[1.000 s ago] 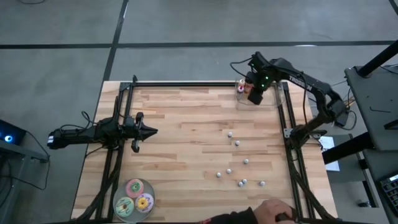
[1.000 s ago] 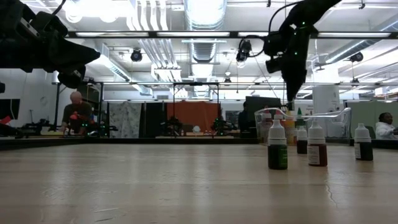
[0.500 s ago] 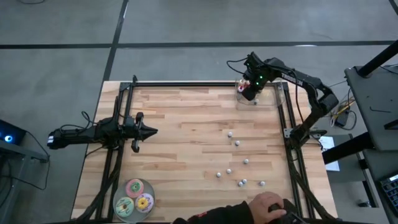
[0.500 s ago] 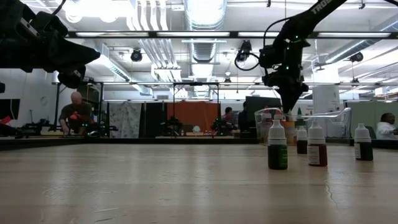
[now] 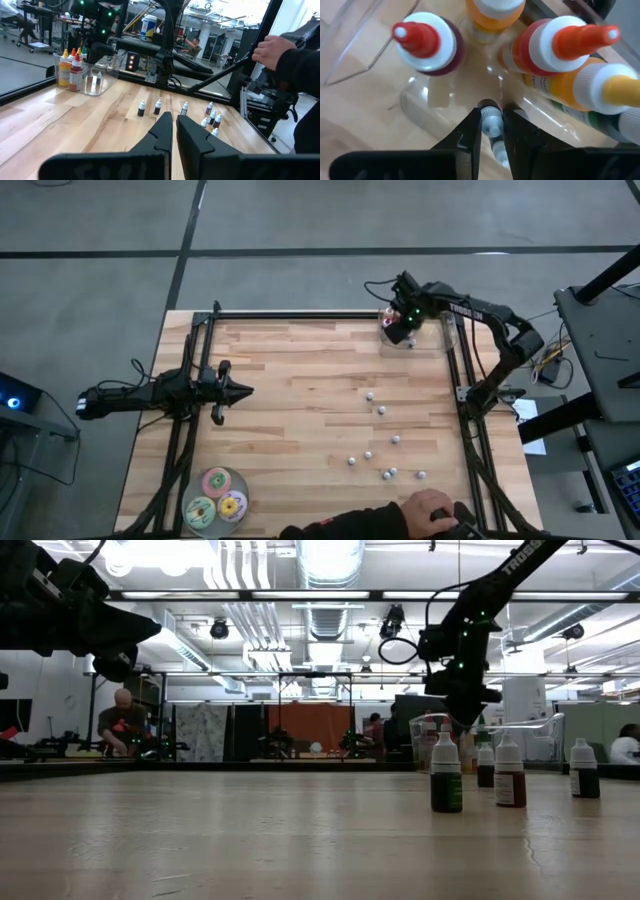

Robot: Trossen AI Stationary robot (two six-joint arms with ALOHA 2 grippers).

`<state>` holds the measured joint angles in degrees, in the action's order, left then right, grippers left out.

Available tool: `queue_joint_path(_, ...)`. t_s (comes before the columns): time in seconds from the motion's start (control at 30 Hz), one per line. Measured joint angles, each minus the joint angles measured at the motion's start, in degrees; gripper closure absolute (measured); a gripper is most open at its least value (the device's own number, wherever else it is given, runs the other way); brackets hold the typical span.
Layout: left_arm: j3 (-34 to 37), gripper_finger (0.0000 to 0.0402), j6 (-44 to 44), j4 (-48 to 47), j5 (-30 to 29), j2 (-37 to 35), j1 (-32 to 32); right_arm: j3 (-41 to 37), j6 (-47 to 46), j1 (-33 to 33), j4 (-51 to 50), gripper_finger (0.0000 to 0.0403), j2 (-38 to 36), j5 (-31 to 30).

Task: Pick & Place food coloring
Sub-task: Put the small blue food coloring bottle into the bin

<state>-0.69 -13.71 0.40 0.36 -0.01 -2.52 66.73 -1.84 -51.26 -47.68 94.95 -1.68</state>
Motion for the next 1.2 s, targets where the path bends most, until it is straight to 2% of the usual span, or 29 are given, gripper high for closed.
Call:
queue_joint_path(0.33,0.0,0.0402,0.0,0.0,0.0,0.0,0.0,-4.9,-3.8,-0.2,6.2,0.0344,0.0,0.0)
queue_joint_path(0.63,0.0,0.0402,0.0,0.0,0.0,0.0,0.0,-4.6,-4.1,-0.2,6.5,0.0344,-1.6,0.0)
queue_joint_path(0.83,0.0,0.0402,0.0,0.0,0.0,0.0,0.0,-4.6,-6.6,-0.2,3.2,0.0344,-6.1,-0.2)
queue_joint_path(1.0,0.0,0.0402,0.0,0.0,0.0,0.0,0.0,-4.6,-8.6,-0.3,0.2,0.0344,-9.4,-4.0)
queue_joint_path(1.2,0.0,0.0402,0.0,0.0,0.0,0.0,0.0,-4.7,-11.6,-1.5,-3.9,0.0344,-11.6,-4.5)
